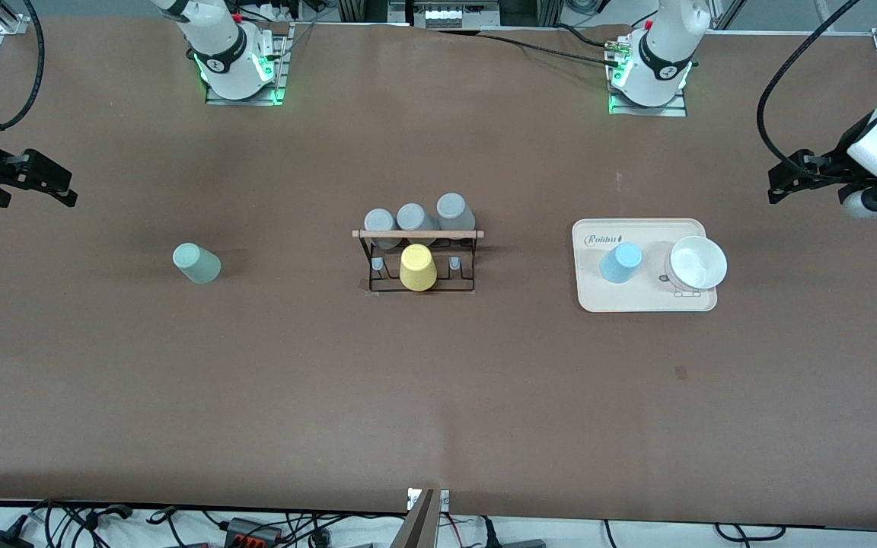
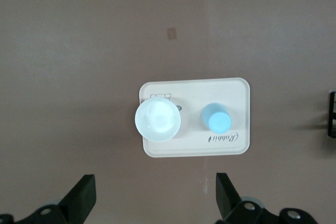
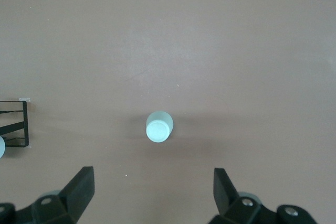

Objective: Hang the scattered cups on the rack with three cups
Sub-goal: 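Move the left gripper down over the light blue cup on the tray, then close the left gripper on the light blue cup and lift it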

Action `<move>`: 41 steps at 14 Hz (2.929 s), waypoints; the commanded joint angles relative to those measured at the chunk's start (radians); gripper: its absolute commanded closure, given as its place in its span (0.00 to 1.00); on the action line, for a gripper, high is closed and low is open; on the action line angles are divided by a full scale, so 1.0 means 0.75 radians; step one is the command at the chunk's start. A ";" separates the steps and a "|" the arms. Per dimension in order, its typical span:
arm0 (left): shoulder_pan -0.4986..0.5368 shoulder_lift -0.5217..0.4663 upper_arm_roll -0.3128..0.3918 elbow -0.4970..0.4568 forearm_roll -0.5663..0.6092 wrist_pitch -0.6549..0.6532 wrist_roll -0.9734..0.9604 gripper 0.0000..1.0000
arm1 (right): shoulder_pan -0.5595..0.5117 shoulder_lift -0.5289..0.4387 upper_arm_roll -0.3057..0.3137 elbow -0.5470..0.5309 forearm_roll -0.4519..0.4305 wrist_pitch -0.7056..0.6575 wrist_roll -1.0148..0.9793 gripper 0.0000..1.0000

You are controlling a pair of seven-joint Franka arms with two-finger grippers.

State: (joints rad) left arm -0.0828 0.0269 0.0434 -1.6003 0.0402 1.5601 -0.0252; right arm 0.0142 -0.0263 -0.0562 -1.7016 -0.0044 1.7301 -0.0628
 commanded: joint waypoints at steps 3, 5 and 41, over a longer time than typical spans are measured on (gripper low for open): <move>0.004 0.117 -0.007 0.068 -0.023 -0.053 0.017 0.00 | 0.001 -0.010 -0.001 -0.001 -0.013 -0.010 0.002 0.00; -0.016 0.205 -0.011 0.080 -0.021 -0.049 0.019 0.00 | 0.004 -0.002 0.001 -0.001 -0.013 -0.018 0.000 0.00; -0.078 0.289 -0.197 -0.643 -0.021 0.997 0.007 0.63 | -0.001 0.060 -0.003 -0.022 -0.055 0.013 -0.002 0.00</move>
State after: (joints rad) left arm -0.1379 0.2751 -0.0950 -2.1991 0.0396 2.4776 -0.0309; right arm 0.0139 0.0315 -0.0619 -1.7108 -0.0308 1.7434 -0.0628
